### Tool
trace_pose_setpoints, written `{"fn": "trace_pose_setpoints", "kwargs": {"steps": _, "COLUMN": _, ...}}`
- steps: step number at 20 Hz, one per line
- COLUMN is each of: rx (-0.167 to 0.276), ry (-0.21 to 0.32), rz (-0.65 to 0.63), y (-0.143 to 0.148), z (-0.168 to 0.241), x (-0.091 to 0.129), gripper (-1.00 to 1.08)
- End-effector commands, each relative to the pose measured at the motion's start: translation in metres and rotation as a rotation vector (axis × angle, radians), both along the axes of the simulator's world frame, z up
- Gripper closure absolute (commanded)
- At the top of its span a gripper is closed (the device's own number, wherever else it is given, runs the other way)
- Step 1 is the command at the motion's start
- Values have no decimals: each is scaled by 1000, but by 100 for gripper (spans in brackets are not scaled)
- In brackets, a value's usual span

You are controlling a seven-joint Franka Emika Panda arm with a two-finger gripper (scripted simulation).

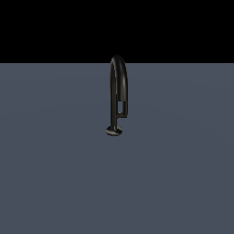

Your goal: Turn on the faucet by rotating a designated handle.

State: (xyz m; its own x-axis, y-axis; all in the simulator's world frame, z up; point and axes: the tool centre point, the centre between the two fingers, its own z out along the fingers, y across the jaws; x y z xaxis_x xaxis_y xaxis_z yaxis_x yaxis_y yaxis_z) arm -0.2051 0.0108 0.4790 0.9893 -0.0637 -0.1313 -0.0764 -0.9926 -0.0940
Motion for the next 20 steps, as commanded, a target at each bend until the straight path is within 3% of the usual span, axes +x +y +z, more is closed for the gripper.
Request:
{"fn": "trace_pose_setpoints", "kwargs": {"steps": 1, "rx": 26, "ry": 34, "rz": -30, "y": 1, "z": -3, "x": 14, "gripper": 108}}
{"fn": "trace_pose_setpoints", "kwargs": {"steps": 20, "rx": 242, "ry": 314, "rz": -271, "y": -4, "z": -45, "x": 120, "gripper": 108}}
